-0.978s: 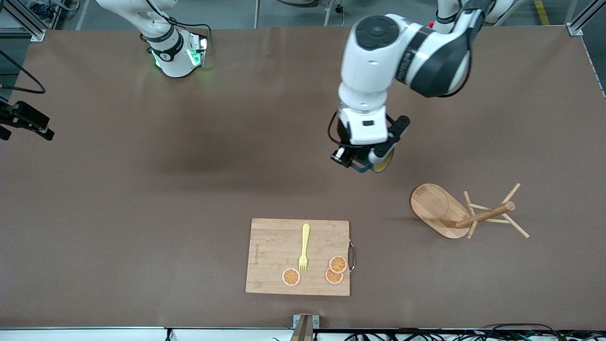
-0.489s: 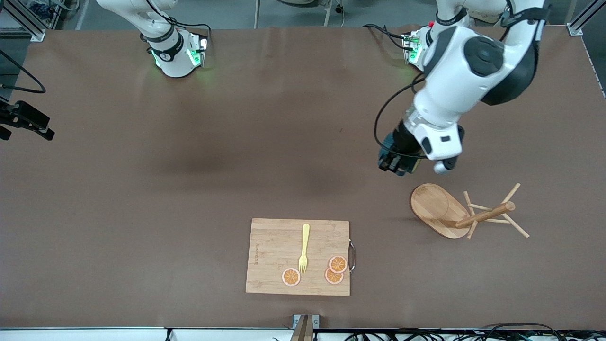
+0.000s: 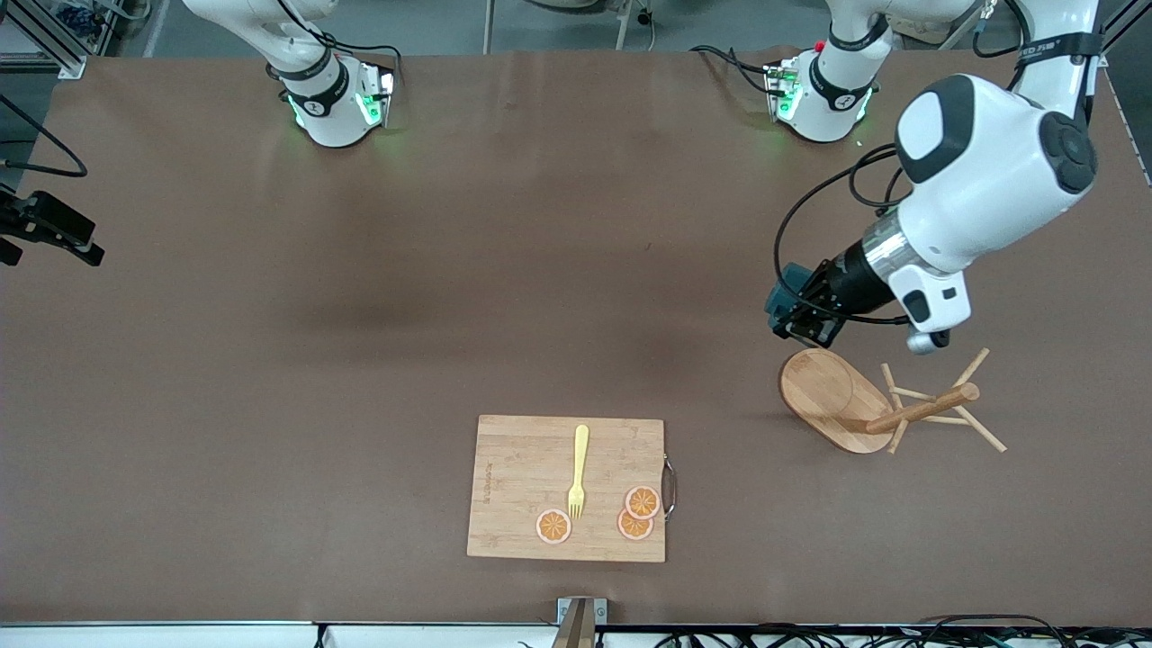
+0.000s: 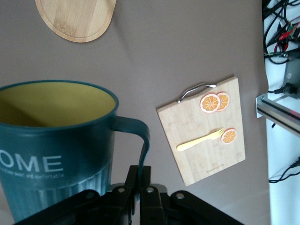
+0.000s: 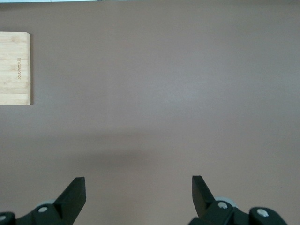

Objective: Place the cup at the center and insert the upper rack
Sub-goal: 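Lift the teal mug and carry it toward the wooden mug stand, then tilt the mug and hang its handle onto a stand peg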

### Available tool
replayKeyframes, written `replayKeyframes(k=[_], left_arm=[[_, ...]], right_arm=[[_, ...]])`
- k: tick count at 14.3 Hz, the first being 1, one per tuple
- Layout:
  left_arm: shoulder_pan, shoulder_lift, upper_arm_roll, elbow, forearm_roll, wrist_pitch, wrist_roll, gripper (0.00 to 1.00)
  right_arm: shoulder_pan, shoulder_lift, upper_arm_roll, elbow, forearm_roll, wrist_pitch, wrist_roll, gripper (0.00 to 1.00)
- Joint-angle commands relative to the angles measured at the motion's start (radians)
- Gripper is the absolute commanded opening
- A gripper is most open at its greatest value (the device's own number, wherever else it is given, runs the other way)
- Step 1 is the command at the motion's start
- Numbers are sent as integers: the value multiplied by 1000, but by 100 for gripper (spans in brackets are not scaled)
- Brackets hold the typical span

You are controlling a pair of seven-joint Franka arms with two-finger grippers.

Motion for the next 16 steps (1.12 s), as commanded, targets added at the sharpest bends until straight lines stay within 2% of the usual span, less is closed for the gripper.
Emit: replayKeyframes(k=[1,4,8,12,16], left_arm=[[33,-29,-9,-30,-65,16,25,0],[91,-15,-7,-25,-235,16,132,0],[153,25,-6,-13,-344,18,220,0],[189,95,-4,40,-390,18,229,0],[197,123,-1,74,-392,24,228,0]], right_arm=[[4,1,0,10,3,-10,1,100],[4,1,1,10,3,-8,1,100],[4,1,1,10,3,-8,1,100],[3,1,1,10,3,-7,1,100],[4,1,1,10,4,-5,1,100]])
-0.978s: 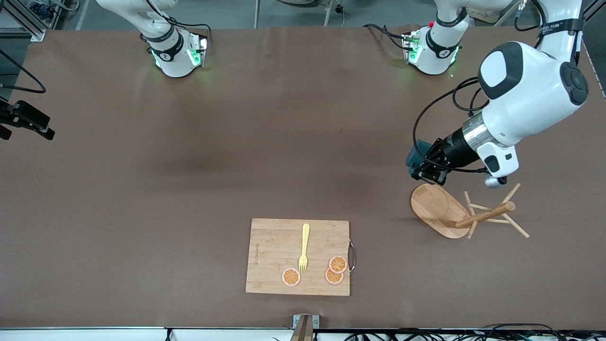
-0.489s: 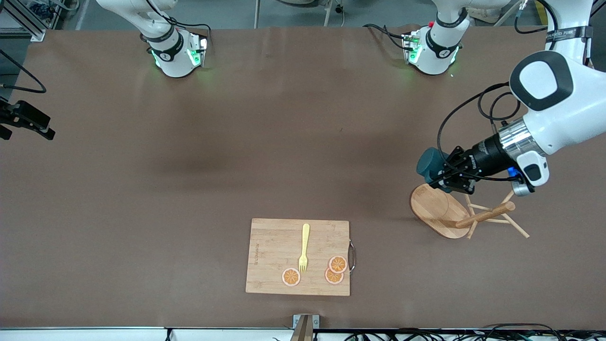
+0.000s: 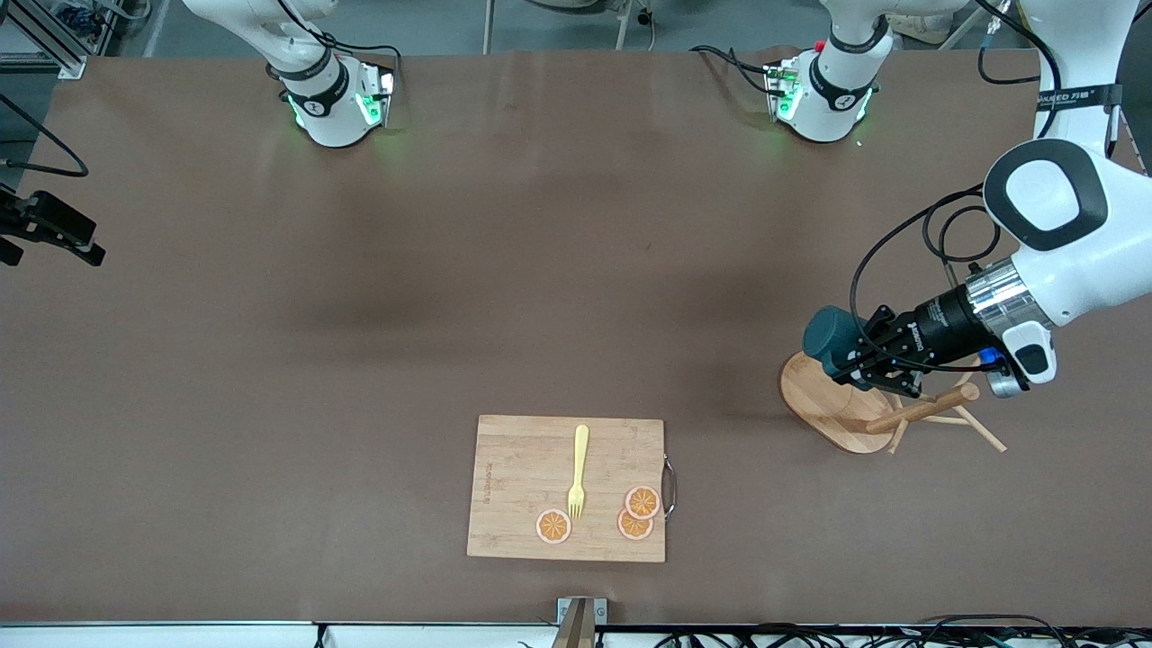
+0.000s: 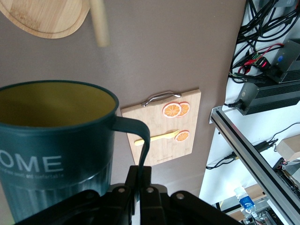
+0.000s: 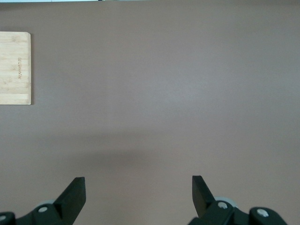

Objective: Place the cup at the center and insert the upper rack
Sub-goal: 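Tilt the mug and hang its handle onto a stand peg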

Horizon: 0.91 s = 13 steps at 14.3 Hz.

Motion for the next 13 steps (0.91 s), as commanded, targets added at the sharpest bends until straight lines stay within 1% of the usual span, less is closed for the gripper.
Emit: replayKeyframes(k=[1,4,13], left_arm=[[13,30,-2,49,-22,5,7,0],[36,61,-2,89,-24,5,7,0],[71,93,-2,97,-21,27,31,1]], right_arm=[[3,1,-1,9,4,-4,1,100],[4,1,-1,9,4,-2,1,100],[4,1,-1,9,4,-2,1,100]])
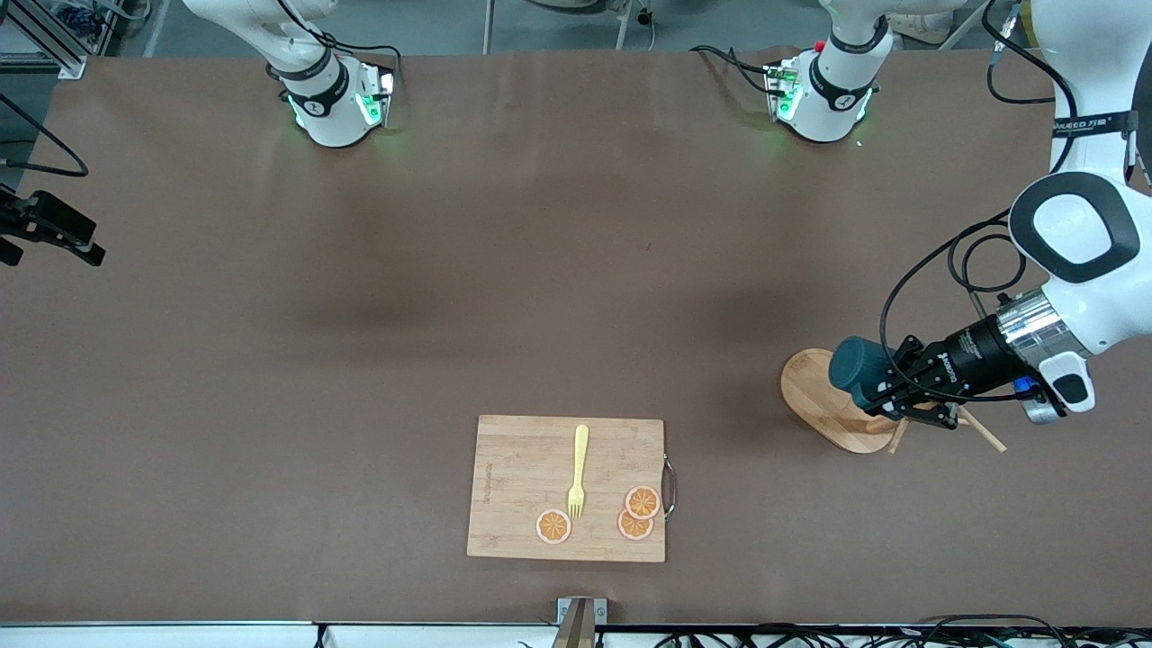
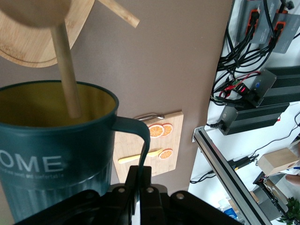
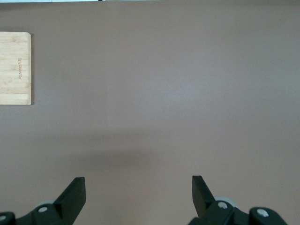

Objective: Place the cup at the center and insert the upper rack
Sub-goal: 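Tilt the mug and hang its handle onto a stand peg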

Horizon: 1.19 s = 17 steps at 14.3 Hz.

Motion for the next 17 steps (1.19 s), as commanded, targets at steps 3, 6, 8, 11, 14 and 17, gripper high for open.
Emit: replayKeyframes(k=[3,6,8,11,14,17], left_arm=[[25,25,-2,22,-17,7,31,1],[39,41,-2,22,-17,7,58,1],[53,44,-2,22,-17,7,74,1],[64,53,-2,22,-14,7,78,2],[65,53,-2,22,-14,7,78,4],[65,53,-2,27,-10,7,101,59]], right_arm=[[4,1,-1,9,4,-4,1,100],[9,1,-1,9,4,-4,1,100],[10,1,-3,9,4,-6,1,100],[12,1,-3,9,4,-4,1,100],[13,3,-3,7,4,-6,1,100],[12,3,-3,6,4,-7,1,100]])
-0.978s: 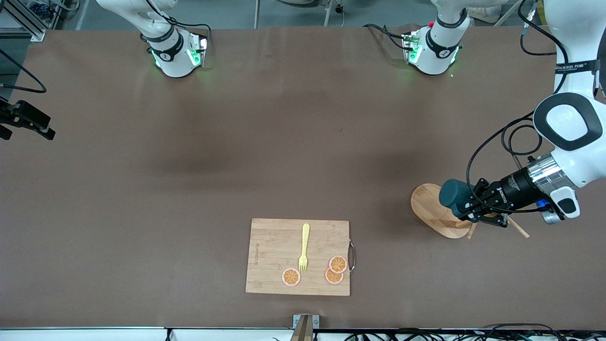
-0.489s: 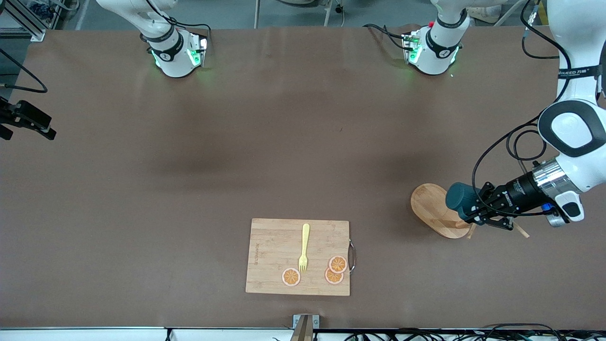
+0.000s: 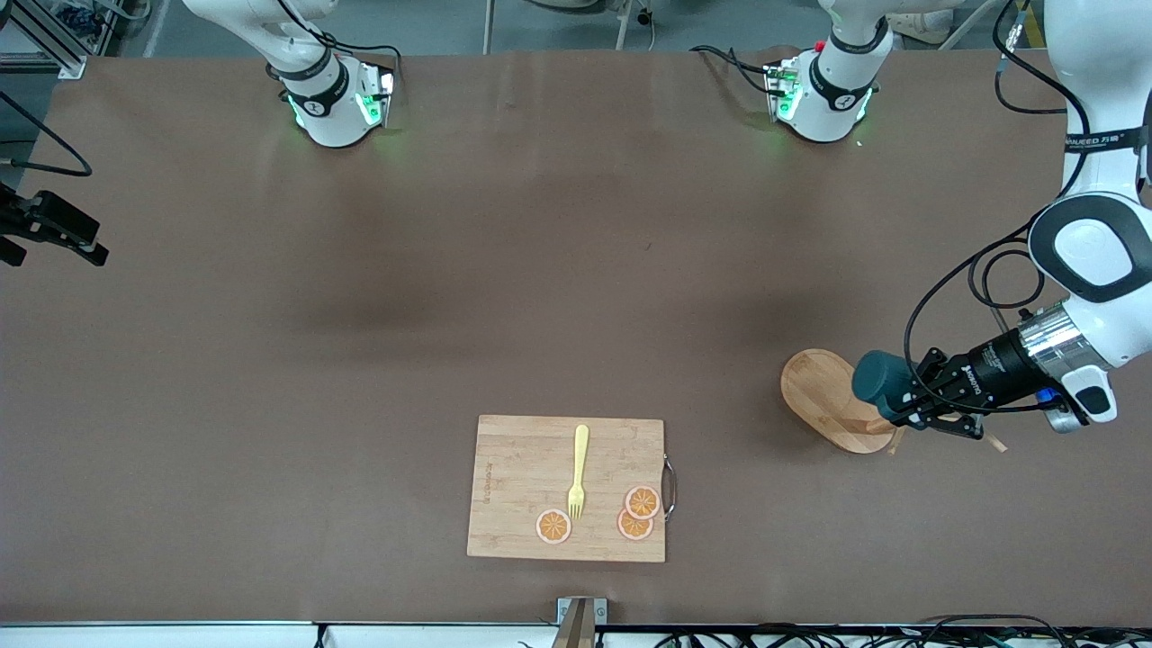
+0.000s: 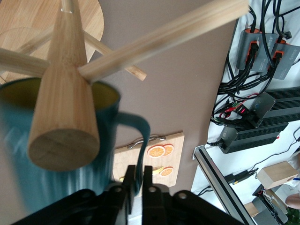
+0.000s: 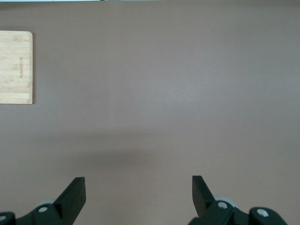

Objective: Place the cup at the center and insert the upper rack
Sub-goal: 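Tilt the mug and hang its handle onto a stand peg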

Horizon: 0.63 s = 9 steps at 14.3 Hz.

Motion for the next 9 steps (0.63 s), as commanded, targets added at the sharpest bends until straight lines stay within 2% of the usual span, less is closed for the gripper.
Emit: replayKeyframes(k=[1,3,7,9], left_arm=[[5,8,-3,27,-11,3,56,76],[5,5,-3,30,-11,3,59,100],[0,-17,2,31,-4,0,50,100],[0,-54,-1,30,59,-1,51,100]], right_arm=[[9,3,-6,6,4,-5,1,100],[9,3,-4,6,4,0,1,100],[12,3,-6,6,-8,3,-1,100],[15,3,-4,4,-8,4,-1,100]])
